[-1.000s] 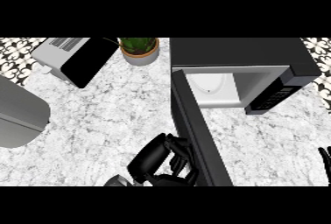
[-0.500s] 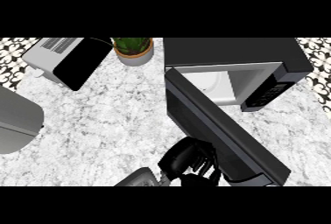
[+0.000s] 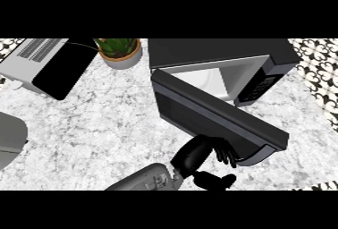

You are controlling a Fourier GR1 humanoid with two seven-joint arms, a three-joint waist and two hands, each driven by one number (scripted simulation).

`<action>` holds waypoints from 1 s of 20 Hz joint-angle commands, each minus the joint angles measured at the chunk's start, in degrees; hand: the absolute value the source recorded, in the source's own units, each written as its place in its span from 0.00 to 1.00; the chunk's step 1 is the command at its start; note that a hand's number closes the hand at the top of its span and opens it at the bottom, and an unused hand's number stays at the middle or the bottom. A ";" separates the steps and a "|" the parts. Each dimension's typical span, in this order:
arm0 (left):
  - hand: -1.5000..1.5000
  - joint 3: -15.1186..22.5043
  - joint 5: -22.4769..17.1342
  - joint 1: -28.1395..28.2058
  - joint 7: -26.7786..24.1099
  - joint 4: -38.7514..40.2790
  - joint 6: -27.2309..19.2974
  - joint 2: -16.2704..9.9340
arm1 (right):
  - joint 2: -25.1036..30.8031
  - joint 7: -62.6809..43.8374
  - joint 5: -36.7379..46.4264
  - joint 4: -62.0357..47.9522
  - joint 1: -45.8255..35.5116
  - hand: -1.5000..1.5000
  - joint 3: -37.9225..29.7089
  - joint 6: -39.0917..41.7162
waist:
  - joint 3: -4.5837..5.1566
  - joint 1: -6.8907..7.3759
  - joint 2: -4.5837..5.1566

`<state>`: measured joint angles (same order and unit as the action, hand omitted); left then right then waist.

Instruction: Pick up the milk, place it into the microwave and close the microwave

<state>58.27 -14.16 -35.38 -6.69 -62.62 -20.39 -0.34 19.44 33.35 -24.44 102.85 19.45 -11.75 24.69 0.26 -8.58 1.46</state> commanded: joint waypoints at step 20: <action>1.00 -7.42 -18.78 -21.26 -7.41 8.73 -6.75 0.33 | 8.03 -6.87 -8.67 7.94 -5.44 0.00 0.71 6.22 | -0.10 -12.25 2.87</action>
<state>51.69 -31.20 -53.34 -13.54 -55.32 -26.10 -0.30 26.27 27.61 -31.60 109.93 14.91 -11.30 30.04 0.19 -19.15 3.97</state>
